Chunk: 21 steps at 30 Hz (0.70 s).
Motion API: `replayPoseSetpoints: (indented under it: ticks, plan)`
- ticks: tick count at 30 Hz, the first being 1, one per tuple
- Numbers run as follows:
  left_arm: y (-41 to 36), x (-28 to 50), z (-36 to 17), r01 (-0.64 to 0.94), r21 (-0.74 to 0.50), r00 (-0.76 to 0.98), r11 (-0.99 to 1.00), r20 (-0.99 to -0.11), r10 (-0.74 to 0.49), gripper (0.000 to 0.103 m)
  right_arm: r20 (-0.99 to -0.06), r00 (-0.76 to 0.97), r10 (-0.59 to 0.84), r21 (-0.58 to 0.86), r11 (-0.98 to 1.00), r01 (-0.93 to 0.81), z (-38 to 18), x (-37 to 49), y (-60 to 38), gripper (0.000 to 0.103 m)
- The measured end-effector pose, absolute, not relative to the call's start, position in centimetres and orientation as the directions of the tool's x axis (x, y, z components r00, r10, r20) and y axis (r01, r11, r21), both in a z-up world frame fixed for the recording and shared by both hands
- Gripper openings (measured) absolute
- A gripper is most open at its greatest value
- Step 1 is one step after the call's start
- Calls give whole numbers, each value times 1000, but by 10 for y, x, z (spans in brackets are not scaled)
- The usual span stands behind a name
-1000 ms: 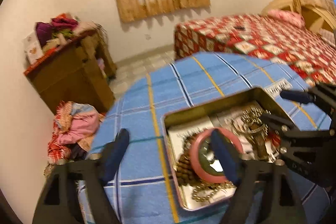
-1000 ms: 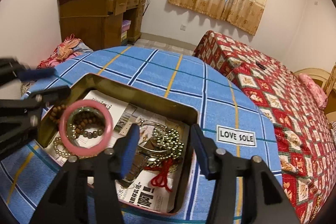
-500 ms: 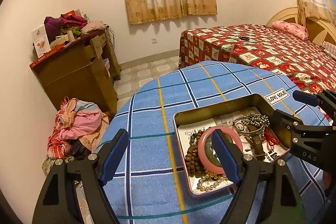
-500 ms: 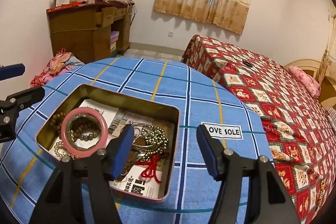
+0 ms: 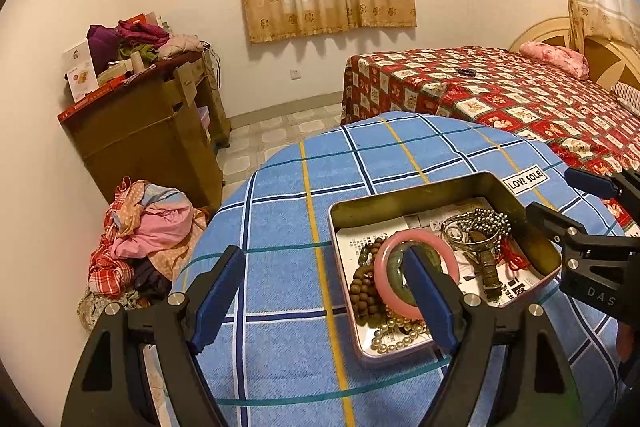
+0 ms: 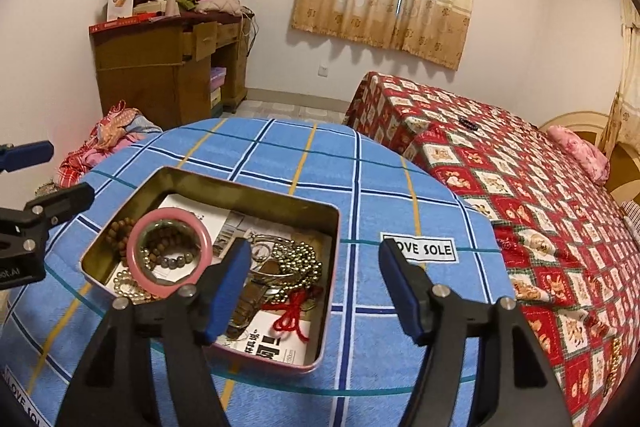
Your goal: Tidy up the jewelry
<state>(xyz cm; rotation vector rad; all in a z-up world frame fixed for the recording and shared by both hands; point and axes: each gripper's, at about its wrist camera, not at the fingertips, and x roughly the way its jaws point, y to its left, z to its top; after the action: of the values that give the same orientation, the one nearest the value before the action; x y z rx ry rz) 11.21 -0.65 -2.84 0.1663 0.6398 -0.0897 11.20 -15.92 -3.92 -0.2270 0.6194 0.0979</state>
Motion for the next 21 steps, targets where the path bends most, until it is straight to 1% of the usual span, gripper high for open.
replayPoseSetpoints:
  ticks: [12,15,21]
  plan:
    - [-4,112,-29,133,121,798,984,-602,-34,82,-587,809,24,-184,970,-162,-40,110,-161,68]
    - [-4,112,-29,133,125,799,983,-600,-32,82,-585,811,26,-185,969,-164,-39,109,-160,71]
    - [-6,110,-28,132,124,799,983,-600,-31,82,-580,814,25,-186,969,-162,-38,107,-160,71]
